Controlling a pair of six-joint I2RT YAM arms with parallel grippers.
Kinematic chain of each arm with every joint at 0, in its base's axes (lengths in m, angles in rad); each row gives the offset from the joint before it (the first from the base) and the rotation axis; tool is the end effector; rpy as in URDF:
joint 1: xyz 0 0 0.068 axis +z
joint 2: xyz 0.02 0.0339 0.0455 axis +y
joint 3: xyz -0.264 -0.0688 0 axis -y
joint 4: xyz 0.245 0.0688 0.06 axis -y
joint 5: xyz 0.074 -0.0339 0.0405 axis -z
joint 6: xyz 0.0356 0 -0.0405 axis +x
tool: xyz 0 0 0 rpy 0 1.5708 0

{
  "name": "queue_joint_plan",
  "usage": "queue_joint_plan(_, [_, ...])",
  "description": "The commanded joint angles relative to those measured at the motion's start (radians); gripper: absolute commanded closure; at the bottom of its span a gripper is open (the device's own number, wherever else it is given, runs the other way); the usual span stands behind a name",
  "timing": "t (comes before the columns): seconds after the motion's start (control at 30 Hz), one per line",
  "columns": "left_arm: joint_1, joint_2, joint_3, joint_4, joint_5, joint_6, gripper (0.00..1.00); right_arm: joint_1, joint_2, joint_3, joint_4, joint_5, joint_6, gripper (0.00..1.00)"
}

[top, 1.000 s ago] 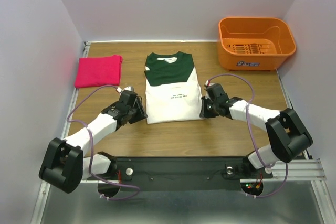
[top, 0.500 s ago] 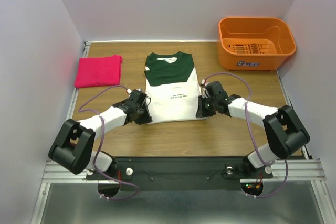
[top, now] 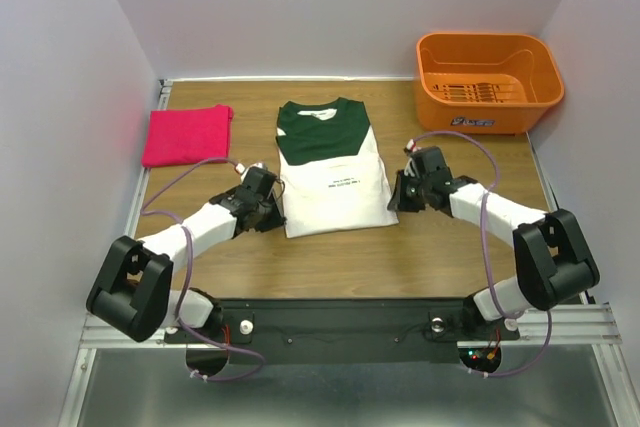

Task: Fold and stack the t-shirts
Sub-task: Fold the tshirt

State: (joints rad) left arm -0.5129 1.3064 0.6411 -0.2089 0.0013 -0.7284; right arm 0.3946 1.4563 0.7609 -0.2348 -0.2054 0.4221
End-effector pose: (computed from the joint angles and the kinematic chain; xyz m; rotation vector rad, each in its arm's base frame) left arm 0.2188 -0.1233 0.1802 -0.2708 2.5091 -0.5343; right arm 0.2570 0.1149 0.1776 -0.0526 2.5732 0.5821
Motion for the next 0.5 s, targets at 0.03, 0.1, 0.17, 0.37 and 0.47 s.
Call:
queue_joint_plan(0.03, [0.046,0.028,0.196,0.026,-0.051,0.073,0.7,-0.014,0.01,0.191,0.037,0.061,-0.034,0.87])
queue_joint_plan(0.1, [0.066,0.079,0.285,0.048,-0.041,0.101,0.7,-0.026,0.059,0.287,0.037,0.061,-0.045,0.87])
queue_joint_plan(0.17, [0.077,0.166,0.347,0.051,-0.032,0.13,0.7,-0.036,0.137,0.374,0.038,0.058,-0.057,0.87])
queue_joint_plan(0.37, [0.128,0.382,0.538,0.063,-0.015,0.181,0.7,-0.074,0.331,0.534,0.06,0.041,-0.068,0.88])
queue_joint_plan(0.47, [0.142,0.482,0.601,0.054,-0.006,0.196,0.7,-0.089,0.415,0.587,0.066,0.011,-0.059,0.88])
